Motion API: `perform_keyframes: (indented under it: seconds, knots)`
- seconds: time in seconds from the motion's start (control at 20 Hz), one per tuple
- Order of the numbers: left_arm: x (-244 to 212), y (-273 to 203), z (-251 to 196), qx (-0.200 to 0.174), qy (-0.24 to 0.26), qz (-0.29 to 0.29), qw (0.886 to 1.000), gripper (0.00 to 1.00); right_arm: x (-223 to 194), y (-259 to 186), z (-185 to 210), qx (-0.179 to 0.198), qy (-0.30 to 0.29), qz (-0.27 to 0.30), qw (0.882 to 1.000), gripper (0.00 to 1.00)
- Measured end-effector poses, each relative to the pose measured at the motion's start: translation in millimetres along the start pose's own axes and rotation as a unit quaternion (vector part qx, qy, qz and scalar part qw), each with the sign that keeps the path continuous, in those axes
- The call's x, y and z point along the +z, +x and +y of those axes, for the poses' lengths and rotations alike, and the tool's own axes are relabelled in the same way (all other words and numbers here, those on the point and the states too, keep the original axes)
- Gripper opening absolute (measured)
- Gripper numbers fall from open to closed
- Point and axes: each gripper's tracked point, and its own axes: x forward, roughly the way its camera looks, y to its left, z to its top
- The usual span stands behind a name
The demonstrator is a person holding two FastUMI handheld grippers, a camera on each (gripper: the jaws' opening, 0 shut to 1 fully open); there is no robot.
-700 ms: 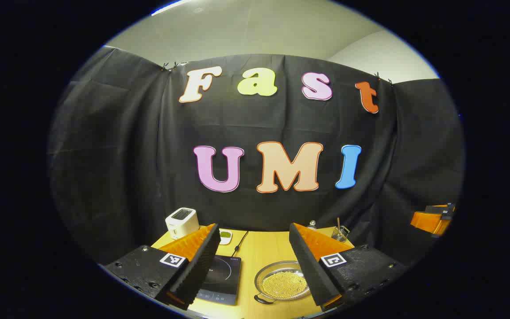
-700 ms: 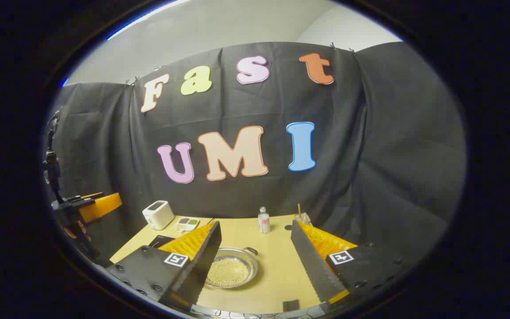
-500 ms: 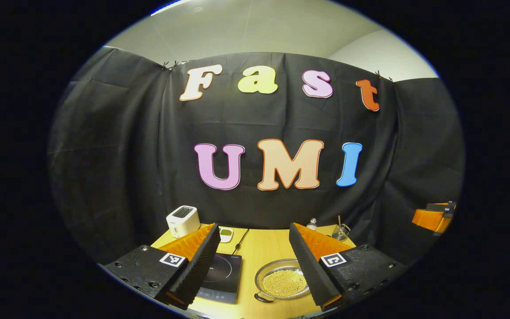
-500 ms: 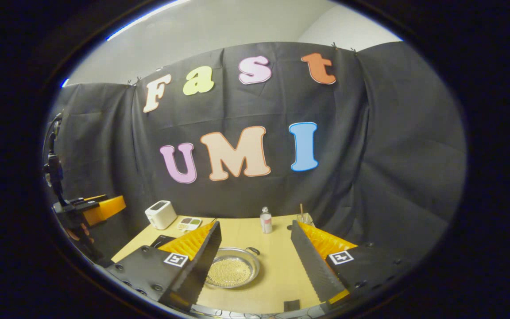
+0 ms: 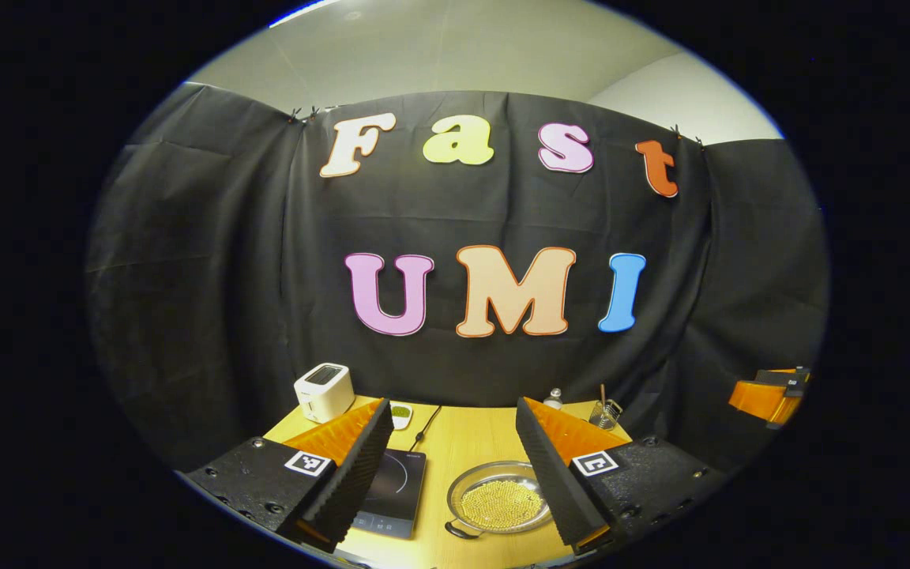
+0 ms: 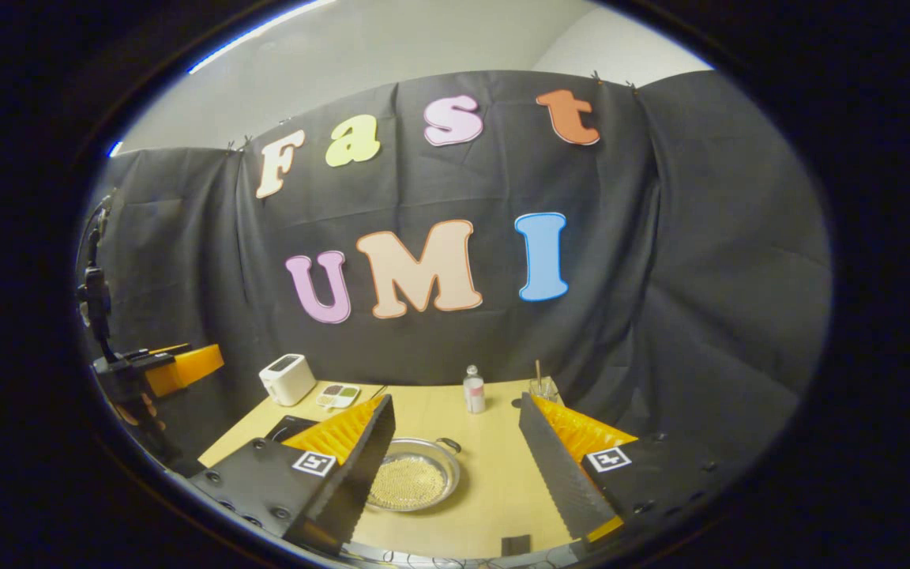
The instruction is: First push the handle of the pot to place it horizontally, then grasp the pot with both hands and set it on the induction cooktop.
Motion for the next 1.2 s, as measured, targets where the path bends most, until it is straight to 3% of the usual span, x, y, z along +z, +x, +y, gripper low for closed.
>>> perform_keyframes:
  seconds: [0.05,0.1,0.25,0.3,0.35,0.85,0.95,1.0,1.1,1.2]
  knots:
    - [-0.6,-0.9,-0.8,0.002,-0.001,0.001,1.000,0.95,-1.1,0.6,1.3,0.004,-0.001,0.002,1.000,0.99]
    - [-3.0,-1.9,-0.2,0.005,-0.001,0.003,1.000,0.95,-1.8,1.3,2.1,0.009,-0.003,0.003,1.000,0.93]
    - [-6.9,-5.1,1.9,0.017,-0.004,0.007,1.000,0.95,-9.4,6.4,2.9,0.021,-0.008,0.012,1.000,0.93]
    - [-9.3,-6.8,2.6,0.022,-0.006,0.009,1.000,0.92,-11.4,8.7,3.7,0.026,-0.008,0.015,1.000,0.99]
    - [-9.9,-8.7,3.5,0.027,-0.007,0.009,1.000,0.95,-14.6,10.6,4.0,0.032,-0.007,0.019,0.999,0.99]
    - [-39.3,-29.0,6.3,0.074,-0.017,0.018,0.997,0.92,-33.8,29.7,2.4,0.082,-0.014,0.038,0.996,0.99]
    - [-45.4,-32.5,9.3,0.082,-0.016,0.022,0.996,0.96,-42.9,34.9,2.4,0.087,-0.011,0.050,0.995,0.98]
    - [-48.4,-33.5,10.8,0.085,-0.017,0.024,0.996,0.92,-48.3,38.3,3.4,0.090,-0.009,0.056,0.994,0.92]
    - [-53.2,-34.1,13.7,0.091,-0.015,0.026,0.995,0.95,-61.6,42.2,5.8,0.095,-0.014,0.073,0.993,0.91]
    - [-58.9,-33.8,19.9,0.097,-0.010,0.032,0.995,0.96,-75.9,48.8,11.4,0.101,-0.019,0.090,0.991,0.71]
